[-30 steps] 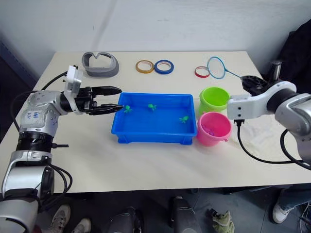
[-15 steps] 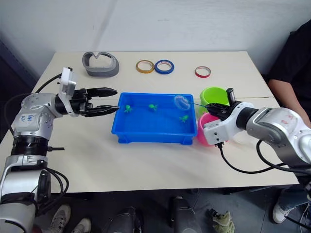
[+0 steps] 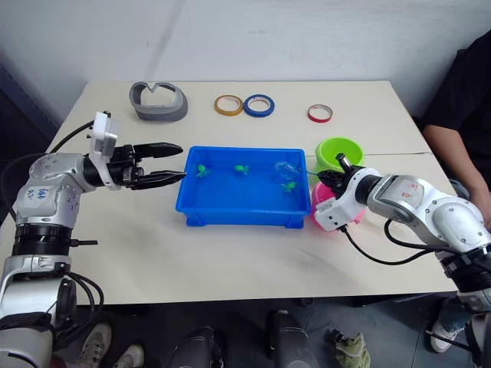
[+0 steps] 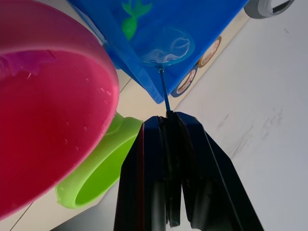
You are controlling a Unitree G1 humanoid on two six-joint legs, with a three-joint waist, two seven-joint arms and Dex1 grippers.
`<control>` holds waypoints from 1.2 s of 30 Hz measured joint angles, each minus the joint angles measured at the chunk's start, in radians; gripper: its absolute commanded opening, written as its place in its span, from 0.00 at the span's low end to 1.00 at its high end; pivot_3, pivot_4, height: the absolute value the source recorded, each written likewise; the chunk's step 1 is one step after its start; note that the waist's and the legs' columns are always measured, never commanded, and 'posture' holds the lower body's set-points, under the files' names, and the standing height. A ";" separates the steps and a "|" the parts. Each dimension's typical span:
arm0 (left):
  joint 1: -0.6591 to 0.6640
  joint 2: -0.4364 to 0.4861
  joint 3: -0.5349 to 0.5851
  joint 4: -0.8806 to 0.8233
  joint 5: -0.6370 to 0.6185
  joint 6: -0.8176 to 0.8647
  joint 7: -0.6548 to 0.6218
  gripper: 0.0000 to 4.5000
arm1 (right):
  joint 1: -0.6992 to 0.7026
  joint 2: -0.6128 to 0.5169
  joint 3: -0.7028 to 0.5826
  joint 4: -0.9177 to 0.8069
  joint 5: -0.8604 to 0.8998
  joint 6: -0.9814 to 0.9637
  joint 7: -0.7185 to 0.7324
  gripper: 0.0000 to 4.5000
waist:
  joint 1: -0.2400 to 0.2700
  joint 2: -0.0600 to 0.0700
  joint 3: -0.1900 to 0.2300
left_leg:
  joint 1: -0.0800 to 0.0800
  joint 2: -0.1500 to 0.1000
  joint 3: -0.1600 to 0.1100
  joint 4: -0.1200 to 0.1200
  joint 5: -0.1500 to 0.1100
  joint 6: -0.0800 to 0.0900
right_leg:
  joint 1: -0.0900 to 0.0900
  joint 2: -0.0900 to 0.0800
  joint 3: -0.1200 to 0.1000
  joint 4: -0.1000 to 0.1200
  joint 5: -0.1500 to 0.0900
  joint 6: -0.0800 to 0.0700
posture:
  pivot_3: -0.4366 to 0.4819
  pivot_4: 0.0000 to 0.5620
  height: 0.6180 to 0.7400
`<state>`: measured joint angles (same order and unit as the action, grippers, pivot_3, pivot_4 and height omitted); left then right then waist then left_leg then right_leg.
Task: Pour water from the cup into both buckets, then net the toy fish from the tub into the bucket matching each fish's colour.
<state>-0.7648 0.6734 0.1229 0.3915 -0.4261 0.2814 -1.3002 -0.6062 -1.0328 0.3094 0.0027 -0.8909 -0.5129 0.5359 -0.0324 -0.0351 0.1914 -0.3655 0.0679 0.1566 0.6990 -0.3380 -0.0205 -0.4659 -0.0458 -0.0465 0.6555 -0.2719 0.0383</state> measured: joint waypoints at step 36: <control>0.031 0.009 0.015 -0.033 -0.005 0.034 -0.002 0.80 | 0.054 0.290 -0.375 -0.467 1.231 1.679 0.435 0.00 | 0.004 0.000 0.000 | 0.003 0.000 -0.009 -0.001 -0.001 0.003 | 0.002 -0.001 0.000 0.001 0.000 -0.001 | 0.48 0.27 0.89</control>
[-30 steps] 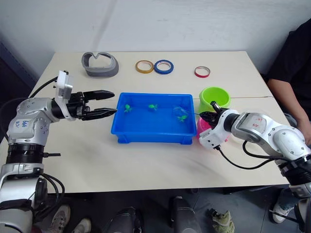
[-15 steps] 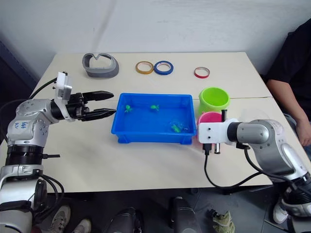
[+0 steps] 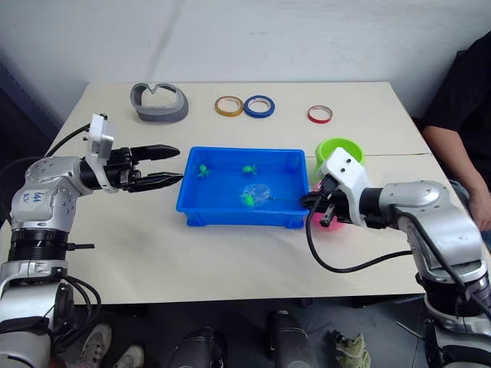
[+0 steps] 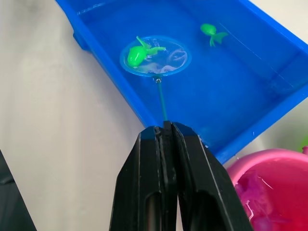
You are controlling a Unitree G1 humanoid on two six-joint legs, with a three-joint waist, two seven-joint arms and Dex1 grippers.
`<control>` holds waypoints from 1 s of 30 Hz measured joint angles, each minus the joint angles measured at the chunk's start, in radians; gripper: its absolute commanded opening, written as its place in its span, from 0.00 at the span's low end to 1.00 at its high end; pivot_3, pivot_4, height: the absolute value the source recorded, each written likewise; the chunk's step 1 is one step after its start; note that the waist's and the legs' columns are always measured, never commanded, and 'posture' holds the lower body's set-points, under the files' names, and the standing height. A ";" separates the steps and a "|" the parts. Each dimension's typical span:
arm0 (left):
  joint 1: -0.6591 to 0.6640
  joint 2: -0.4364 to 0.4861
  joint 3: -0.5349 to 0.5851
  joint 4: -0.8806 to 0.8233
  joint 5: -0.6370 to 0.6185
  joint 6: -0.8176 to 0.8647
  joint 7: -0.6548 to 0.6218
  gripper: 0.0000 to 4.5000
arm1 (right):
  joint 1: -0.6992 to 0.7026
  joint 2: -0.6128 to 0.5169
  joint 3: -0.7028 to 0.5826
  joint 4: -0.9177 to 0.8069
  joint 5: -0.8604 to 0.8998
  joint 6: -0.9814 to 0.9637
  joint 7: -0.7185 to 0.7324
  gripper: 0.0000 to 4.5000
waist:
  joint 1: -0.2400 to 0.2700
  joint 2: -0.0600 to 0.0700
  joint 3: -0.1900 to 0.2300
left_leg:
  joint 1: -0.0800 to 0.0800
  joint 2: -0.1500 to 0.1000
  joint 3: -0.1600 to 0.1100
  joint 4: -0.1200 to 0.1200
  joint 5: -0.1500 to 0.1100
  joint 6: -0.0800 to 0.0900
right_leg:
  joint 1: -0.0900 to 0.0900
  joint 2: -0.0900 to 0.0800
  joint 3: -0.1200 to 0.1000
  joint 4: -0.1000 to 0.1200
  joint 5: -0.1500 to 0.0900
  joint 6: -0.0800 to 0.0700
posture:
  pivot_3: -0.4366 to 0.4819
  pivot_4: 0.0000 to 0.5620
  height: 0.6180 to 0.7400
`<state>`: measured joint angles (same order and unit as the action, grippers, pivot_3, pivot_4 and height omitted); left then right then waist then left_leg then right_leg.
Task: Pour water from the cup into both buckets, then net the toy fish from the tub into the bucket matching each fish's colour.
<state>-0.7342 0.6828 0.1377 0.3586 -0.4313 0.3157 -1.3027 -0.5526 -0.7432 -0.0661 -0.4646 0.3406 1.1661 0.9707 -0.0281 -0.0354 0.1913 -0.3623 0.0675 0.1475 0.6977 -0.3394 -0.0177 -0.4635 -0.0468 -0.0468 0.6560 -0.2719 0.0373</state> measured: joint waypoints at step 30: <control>0.009 0.004 -0.031 -0.025 0.001 0.021 -0.028 0.80 | 0.002 -0.034 -0.136 -0.024 0.232 0.038 -0.231 0.00 | 0.001 0.000 0.000 | -0.007 0.000 -0.001 0.000 0.000 0.001 | -0.002 -0.001 -0.002 -0.004 0.000 0.000 | 0.48 0.27 0.89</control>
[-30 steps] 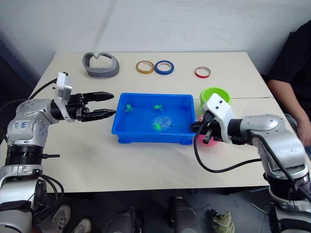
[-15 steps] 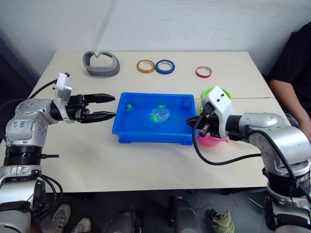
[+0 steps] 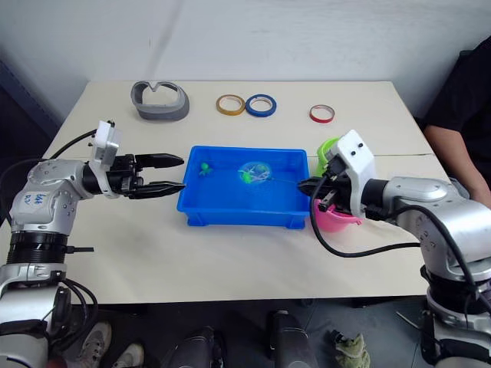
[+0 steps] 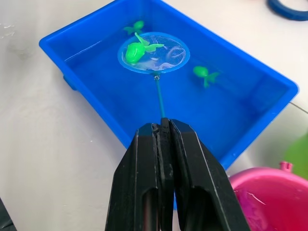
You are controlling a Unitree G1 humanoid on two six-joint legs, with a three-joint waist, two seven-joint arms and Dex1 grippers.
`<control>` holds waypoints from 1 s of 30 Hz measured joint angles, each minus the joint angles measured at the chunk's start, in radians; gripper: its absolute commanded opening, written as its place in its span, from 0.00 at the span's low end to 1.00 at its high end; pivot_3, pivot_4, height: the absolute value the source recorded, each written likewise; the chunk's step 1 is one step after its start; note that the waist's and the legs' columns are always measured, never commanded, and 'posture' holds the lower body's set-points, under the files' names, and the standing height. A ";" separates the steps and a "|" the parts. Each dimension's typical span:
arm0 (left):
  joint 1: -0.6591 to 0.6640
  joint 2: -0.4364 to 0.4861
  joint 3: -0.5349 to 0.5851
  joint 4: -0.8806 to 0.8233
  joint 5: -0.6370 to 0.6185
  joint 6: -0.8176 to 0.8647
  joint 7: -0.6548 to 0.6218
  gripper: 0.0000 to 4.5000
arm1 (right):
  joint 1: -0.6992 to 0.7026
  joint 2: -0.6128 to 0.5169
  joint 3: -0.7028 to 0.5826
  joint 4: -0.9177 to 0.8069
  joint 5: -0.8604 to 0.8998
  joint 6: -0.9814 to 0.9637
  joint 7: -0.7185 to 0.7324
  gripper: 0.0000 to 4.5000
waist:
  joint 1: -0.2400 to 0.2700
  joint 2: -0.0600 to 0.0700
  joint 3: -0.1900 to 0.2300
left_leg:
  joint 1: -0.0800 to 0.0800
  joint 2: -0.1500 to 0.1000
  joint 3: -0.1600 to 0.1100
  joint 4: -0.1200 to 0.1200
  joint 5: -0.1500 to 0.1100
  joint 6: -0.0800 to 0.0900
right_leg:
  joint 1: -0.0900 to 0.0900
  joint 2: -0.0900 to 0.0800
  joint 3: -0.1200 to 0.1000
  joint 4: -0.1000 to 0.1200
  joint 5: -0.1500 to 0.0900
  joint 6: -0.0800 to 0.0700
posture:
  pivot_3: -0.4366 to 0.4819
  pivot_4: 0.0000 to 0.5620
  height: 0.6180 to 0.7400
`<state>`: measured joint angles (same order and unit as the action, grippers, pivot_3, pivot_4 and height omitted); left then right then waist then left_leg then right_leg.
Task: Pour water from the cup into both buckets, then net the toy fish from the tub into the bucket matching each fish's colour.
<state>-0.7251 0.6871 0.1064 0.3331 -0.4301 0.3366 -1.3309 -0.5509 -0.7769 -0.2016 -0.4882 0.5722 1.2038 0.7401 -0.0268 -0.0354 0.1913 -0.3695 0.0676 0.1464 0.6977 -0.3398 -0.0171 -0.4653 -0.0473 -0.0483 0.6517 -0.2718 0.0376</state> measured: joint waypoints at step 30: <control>-0.095 -0.052 -0.041 0.120 0.007 -0.073 -0.021 0.80 | 0.138 -0.404 0.274 0.379 -0.817 -0.901 -0.184 0.00 | -0.002 0.001 0.001 | 0.000 0.000 0.005 0.000 0.001 -0.001 | 0.000 0.001 0.000 -0.001 0.000 0.001 | 0.48 0.27 0.89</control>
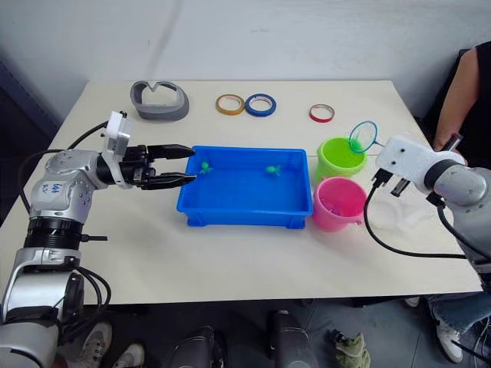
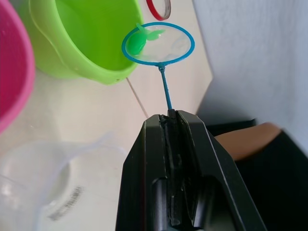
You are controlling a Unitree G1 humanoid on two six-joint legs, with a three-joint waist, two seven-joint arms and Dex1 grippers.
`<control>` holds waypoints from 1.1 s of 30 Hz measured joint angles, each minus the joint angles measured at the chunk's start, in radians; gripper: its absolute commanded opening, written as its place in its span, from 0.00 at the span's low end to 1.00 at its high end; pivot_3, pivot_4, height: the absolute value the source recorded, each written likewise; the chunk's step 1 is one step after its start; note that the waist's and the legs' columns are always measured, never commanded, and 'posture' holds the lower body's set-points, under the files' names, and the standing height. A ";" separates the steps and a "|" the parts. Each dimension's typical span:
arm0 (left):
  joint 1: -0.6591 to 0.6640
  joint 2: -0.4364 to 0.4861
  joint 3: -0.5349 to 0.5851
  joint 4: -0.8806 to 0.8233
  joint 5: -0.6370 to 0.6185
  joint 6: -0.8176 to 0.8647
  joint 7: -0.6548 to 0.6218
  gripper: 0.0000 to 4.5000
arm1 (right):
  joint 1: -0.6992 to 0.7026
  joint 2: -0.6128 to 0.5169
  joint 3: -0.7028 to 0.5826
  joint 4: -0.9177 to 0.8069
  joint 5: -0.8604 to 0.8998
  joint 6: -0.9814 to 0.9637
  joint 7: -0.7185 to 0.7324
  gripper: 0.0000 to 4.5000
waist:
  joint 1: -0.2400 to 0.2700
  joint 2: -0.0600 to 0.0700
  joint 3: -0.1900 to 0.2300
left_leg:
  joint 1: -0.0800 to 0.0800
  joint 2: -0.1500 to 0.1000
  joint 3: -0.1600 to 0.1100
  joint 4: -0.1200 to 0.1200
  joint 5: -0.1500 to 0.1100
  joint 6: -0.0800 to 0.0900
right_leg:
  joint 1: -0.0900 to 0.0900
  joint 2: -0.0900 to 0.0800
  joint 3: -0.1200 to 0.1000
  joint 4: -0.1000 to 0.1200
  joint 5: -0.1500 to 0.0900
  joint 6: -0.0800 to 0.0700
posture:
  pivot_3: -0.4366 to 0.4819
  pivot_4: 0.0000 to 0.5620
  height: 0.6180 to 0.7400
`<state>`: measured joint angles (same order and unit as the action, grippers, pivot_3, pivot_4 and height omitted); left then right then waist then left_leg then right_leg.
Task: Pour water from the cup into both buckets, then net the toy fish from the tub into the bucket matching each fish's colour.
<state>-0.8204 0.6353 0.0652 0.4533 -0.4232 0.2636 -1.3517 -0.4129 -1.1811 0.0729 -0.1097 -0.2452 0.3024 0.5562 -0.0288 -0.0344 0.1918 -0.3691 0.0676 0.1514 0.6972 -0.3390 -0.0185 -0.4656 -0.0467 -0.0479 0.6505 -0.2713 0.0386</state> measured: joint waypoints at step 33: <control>-0.028 -0.005 -0.006 0.066 0.005 -0.035 -0.012 0.80 | 0.152 -0.104 0.029 -0.048 -0.716 -0.461 -0.190 0.00 | -0.002 0.000 0.000 | 0.002 0.000 0.003 0.001 0.002 -0.003 | 0.000 0.001 0.002 0.003 0.000 0.000 | 0.48 0.27 0.89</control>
<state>-0.8486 0.6308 0.0596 0.5197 -0.4181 0.2289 -1.3640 -0.2611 -1.2854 0.1019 -0.1574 -0.9616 -0.1585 0.3658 -0.0309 -0.0342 0.1920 -0.3671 0.0679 0.1546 0.6982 -0.3375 -0.0216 -0.4656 -0.0459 -0.0461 0.6531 -0.2716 0.0383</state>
